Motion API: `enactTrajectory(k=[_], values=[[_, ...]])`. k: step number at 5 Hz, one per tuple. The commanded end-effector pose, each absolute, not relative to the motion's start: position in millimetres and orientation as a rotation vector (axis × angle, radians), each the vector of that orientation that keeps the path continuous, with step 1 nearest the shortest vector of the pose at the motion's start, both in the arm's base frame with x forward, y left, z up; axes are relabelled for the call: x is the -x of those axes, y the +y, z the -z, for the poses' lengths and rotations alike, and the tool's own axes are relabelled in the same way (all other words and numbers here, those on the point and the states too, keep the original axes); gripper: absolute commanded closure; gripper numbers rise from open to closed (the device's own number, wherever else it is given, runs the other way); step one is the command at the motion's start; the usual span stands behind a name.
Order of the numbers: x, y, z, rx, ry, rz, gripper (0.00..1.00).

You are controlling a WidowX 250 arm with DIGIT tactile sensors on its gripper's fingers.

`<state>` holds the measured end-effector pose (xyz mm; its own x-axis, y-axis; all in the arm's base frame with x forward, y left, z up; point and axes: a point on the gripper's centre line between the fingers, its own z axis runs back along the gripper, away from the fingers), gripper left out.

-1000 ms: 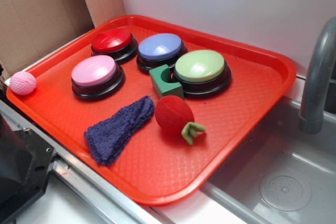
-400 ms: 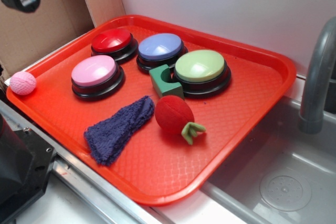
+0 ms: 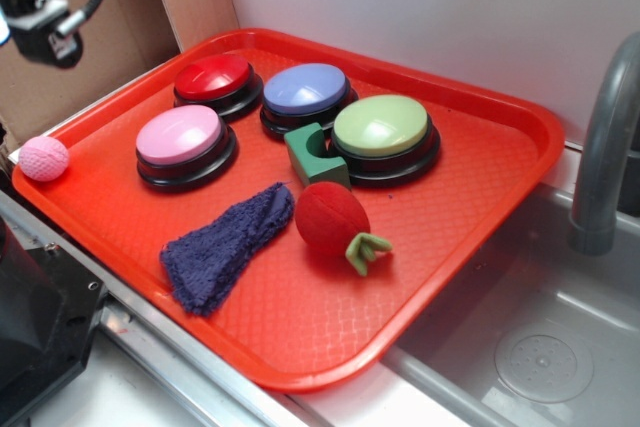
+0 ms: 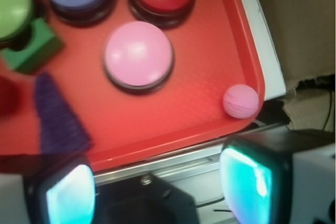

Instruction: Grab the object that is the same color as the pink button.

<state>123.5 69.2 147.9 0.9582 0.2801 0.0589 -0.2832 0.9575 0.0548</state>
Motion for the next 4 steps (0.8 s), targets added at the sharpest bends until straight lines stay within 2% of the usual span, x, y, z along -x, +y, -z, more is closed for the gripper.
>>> enactTrajectory(k=[1,2,3,4], values=[[-122,113,-116,-0.170,-0.106,-0.298,0.00],[-125,133,-95,-0.164,-0.138,-0.314,0.00],[-130,146,-75,-0.185,-0.106,-0.325,0.00],[-128,159,-59,-0.203,-0.115,-0.365,0.00]])
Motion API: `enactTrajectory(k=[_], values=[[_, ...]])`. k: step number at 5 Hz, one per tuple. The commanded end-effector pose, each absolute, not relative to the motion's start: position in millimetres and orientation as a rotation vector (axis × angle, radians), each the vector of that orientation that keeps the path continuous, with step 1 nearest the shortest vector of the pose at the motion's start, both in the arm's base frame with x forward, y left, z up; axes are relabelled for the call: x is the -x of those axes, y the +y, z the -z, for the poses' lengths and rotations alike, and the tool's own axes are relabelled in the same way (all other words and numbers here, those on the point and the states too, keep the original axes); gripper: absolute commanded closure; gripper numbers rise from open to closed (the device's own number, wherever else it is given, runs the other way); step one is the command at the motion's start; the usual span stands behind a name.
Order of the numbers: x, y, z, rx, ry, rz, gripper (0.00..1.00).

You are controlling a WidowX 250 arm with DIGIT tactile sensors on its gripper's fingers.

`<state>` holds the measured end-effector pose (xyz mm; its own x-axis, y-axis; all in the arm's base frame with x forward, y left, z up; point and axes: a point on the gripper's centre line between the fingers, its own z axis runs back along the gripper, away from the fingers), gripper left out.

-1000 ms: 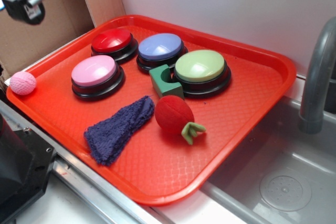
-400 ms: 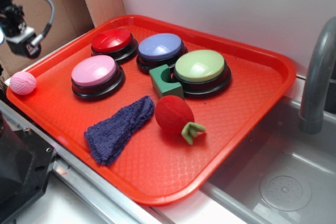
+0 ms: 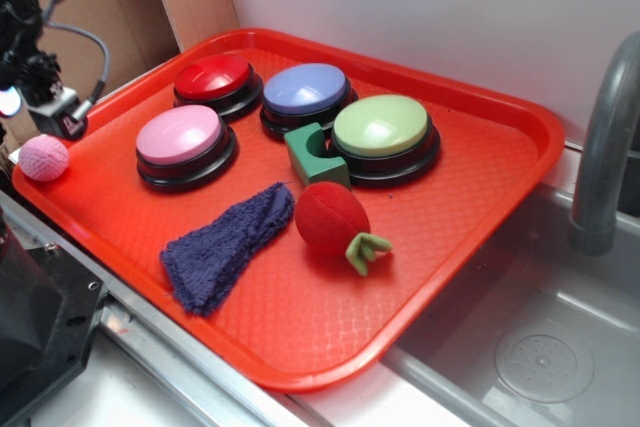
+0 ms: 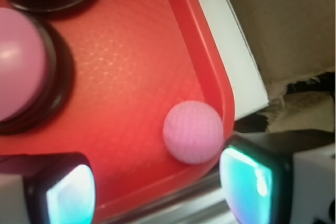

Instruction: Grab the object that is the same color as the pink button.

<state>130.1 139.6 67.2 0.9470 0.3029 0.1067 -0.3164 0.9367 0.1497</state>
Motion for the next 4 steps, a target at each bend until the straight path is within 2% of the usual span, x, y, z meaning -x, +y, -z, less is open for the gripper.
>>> enactTrajectory(k=[1,3,4], values=[[-128,170,-47,-0.239,-0.095,-0.369,0.00],[-126,180,-30,-0.261,-0.039,-0.383,0.00],[-128,180,-24,-0.237,-0.029,-0.383,0.00]])
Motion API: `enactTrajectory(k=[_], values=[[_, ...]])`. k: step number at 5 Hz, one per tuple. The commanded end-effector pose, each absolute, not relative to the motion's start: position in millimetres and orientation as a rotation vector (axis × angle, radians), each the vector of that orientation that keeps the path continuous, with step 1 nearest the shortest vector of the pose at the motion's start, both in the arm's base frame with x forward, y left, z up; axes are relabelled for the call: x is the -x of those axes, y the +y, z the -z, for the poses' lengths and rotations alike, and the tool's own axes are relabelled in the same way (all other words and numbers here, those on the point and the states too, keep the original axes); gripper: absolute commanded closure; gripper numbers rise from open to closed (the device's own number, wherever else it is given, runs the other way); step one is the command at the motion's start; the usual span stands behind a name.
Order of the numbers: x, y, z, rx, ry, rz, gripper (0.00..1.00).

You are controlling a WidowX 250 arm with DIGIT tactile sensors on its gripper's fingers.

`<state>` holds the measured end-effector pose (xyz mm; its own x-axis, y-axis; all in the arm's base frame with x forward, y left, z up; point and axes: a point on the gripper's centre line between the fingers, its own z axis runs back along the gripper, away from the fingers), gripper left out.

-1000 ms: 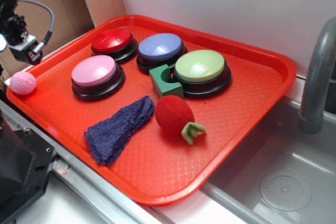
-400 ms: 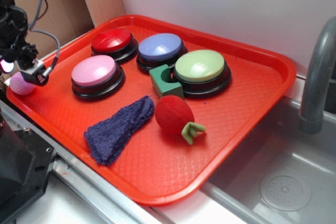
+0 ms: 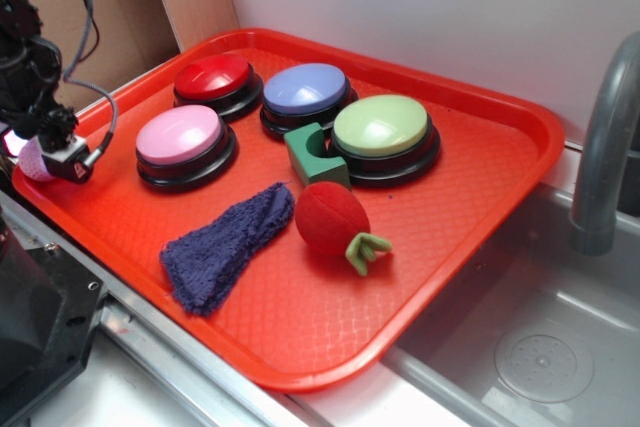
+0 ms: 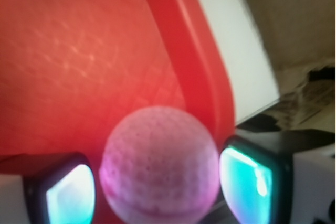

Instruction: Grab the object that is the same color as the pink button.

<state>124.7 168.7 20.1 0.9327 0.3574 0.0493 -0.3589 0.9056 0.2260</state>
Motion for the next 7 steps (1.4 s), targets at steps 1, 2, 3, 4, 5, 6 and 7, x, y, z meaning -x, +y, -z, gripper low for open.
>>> enactTrajectory(k=[1,2,3,4,5,6,7], values=[[-128,180,-22,-0.255,-0.012,-0.403,0.73],[-129,176,-29,-0.231,-0.020,-0.406,1.00],[-131,170,-40,-0.231,-0.011,-0.424,1.00],[-137,159,-60,-0.179,-0.012,-0.448,1.00],[-149,133,-87,-0.092,-0.030,-0.427,1.00],[-165,93,-112,-0.043,-0.029,-0.318,1.00],[-171,65,-130,0.020,-0.045,-0.240,1.00]])
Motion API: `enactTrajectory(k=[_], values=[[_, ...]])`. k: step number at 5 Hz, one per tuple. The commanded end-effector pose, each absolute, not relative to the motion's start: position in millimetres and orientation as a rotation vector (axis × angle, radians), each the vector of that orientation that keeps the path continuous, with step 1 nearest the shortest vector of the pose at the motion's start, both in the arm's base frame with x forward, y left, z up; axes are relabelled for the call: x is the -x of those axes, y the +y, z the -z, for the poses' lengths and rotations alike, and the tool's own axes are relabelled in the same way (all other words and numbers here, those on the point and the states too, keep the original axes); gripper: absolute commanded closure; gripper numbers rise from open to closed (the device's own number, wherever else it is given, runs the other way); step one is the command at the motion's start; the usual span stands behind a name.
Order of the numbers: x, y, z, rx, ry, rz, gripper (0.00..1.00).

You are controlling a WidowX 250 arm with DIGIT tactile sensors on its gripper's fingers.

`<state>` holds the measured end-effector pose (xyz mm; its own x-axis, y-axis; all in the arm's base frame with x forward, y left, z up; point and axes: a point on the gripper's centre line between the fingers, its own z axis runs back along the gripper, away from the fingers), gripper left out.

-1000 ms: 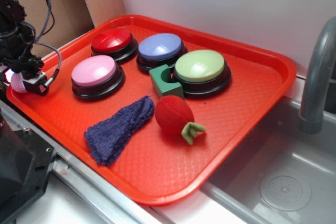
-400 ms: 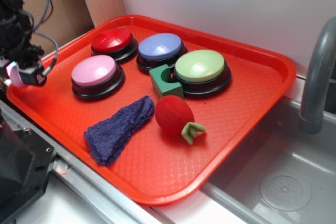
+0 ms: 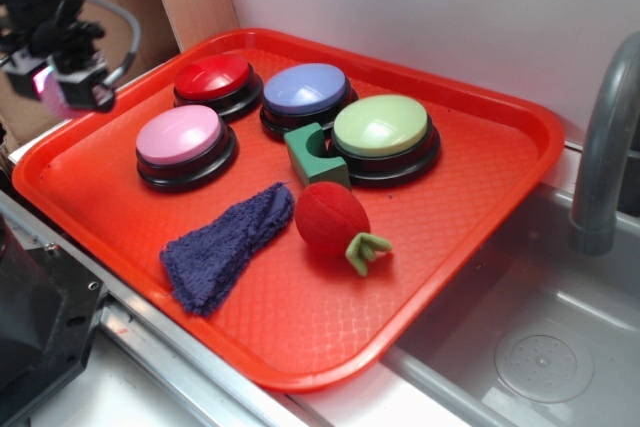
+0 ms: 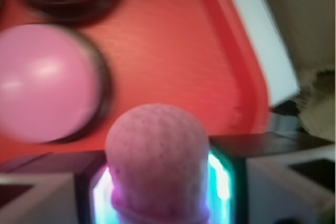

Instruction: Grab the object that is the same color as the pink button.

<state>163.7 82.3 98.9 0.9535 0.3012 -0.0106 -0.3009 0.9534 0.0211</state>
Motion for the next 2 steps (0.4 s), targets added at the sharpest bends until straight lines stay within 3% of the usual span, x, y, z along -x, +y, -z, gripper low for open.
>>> enactTrajectory(k=[1,2], values=[[-176,34,-141,0.057,-0.029,-0.154,1.00],[-175,15,-136,0.096,-0.018,-0.130,1.00]])
